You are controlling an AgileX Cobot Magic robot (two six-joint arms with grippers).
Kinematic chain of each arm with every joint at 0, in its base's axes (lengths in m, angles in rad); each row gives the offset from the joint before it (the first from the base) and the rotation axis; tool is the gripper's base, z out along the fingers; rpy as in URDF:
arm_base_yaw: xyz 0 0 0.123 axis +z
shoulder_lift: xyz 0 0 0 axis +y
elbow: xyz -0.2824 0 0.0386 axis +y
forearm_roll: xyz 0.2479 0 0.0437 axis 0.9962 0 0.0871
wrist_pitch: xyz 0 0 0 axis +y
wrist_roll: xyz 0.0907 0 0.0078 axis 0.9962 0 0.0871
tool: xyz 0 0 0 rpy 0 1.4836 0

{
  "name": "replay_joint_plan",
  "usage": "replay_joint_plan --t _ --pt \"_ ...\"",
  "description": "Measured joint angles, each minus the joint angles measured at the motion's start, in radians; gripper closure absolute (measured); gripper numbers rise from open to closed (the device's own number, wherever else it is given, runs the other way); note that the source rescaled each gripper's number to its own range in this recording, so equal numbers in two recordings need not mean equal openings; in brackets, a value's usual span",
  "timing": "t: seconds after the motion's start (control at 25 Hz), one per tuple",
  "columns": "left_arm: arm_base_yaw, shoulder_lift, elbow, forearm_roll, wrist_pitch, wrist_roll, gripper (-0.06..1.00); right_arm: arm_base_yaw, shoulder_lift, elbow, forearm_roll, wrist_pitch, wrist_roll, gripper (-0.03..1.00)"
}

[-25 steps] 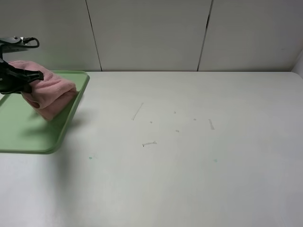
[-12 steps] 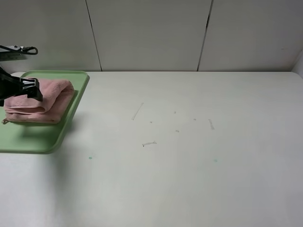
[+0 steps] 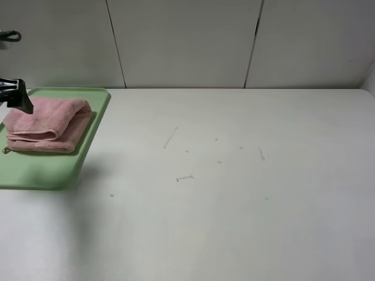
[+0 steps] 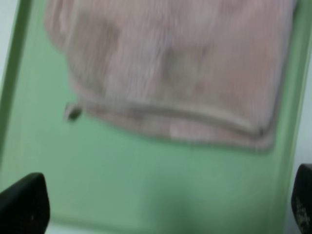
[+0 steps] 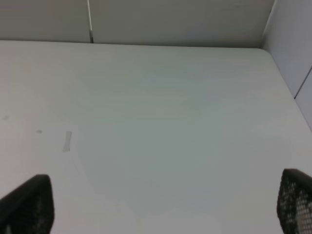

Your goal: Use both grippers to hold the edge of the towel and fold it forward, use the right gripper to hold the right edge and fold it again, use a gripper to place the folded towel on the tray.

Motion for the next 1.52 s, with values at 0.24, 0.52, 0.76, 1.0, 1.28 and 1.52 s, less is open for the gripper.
replay_joint_plan --t 0.24,0.52,0.76,1.0,1.28,1.52 --pt "0.000 -0.175 0.000 0.000 0.234 0.001 -0.05 0.000 0.000 0.000 0.000 0.000 0.000 -0.03" --pt "0.000 -0.385 0.000 -0.004 0.457 0.035 -0.05 0.000 0.000 0.000 0.000 0.000 0.000 -0.03" --pt "0.000 -0.559 0.000 -0.032 0.622 0.079 -0.05 0.000 0.000 0.000 0.000 0.000 0.000 -0.03" --pt "0.000 -0.721 0.001 -0.090 0.654 0.154 -0.05 0.000 0.000 0.000 0.000 0.000 0.000 -0.03" --pt "0.000 -0.893 0.013 -0.137 0.655 0.268 -0.05 0.000 0.000 0.000 0.000 0.000 0.000 -0.03" --pt "-0.050 -1.043 0.109 -0.142 0.655 0.258 -0.05 0.000 0.000 0.000 0.000 0.000 0.000 -0.03"
